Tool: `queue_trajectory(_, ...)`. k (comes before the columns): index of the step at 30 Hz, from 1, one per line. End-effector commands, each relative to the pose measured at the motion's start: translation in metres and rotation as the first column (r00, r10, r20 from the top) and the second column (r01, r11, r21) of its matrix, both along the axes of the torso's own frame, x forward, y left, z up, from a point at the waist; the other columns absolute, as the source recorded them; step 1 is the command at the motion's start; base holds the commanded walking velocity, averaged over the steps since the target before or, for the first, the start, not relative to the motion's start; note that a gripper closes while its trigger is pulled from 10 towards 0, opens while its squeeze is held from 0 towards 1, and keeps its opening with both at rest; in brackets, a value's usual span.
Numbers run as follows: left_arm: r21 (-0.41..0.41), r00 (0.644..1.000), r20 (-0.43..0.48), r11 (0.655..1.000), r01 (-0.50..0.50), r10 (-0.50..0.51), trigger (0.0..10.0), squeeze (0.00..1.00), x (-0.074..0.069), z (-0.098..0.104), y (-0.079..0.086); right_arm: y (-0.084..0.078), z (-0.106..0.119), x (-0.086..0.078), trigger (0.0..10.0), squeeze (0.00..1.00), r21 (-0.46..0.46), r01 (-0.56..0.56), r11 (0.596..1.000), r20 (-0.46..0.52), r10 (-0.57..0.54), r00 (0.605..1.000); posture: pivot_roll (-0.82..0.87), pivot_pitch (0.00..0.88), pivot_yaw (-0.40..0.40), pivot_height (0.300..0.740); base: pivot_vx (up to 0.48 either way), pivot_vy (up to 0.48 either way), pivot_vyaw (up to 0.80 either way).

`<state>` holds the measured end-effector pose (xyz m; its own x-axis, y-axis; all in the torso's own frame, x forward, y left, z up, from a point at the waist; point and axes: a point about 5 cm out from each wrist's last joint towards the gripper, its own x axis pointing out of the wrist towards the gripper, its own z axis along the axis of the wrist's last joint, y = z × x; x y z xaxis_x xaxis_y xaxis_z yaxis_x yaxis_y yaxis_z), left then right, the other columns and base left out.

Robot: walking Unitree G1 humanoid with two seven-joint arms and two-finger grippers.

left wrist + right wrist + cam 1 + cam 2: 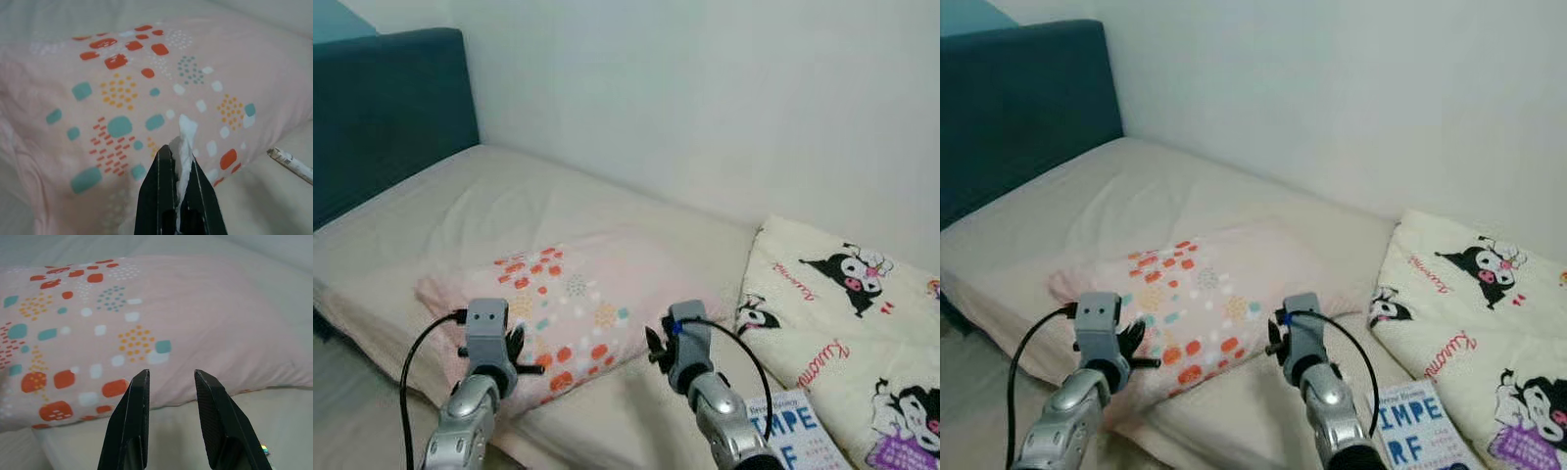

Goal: Clean up the room

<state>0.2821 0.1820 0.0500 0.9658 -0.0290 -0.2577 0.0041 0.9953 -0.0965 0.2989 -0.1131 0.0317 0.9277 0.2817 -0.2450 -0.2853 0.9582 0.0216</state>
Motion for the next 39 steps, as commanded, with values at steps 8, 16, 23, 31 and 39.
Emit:
queue_trajectory(8, -0.027, 1.0, -0.005, 1.0, 0.007, -0.007, 10.0, 0.0, 0.0015, -0.0005, -0.005, -0.0079, -0.0022, 0.001, 10.0, 0.0, -0.006, 0.02, 1.0, -0.022, -0.02, 1.0, 0.0, 0.0, -0.123, 0.74, 0.0, 0.0, 0.0)
queue_trajectory(16, -0.025, 1.0, -0.004, 1.0, 0.012, -0.013, 10.0, 0.0, 0.0006, -0.0008, -0.0049, -0.0067, -0.0013, 0.0024, 10.0, 0.0, -0.006, 0.015, 1.0, -0.022, -0.015, 1.0, 0.0, 0.0, -0.127, 0.74, 0.0, 0.194, 0.0)
queue_trajectory(23, -0.027, 1.0, 0.0, 1.0, 0.014, -0.014, 10.0, 0.0, 0.001, 0.0, -0.005, -0.0069, -0.0012, 0.0028, 10.0, 0.0, -0.007, 0.014, 1.0, -0.023, -0.014, 1.0, 0.0, 0.0, -0.127, 0.74, 0.0, 0.48, 0.0)
queue_trajectory(31, -0.003, 0.999, 0.007, 0.999, 0.048, -0.048, 10.0, 0.0, 0.0014, 0.002, -0.0099, -0.0079, -0.0013, 0.0028, 10.0, 0.0, -0.008, 0.016, 1.0, -0.024, -0.016, 1.0, 0.0, 0.0, -0.128, 0.74, 0.0, -0.177, 0.0)
queue_trajectory(39, -0.006, 0.998, 0.015, 0.998, 0.056, -0.056, 10.0, 0.0, 0.0024, 0.0032, -0.0117, -0.0076, -0.0018, 0.0027, 10.0, 0.0, -0.006, 0.016, 1.0, -0.027, -0.017, 0.999, 0.0, 0.0, -0.126, 0.74, 0.0, -0.48, 0.0)
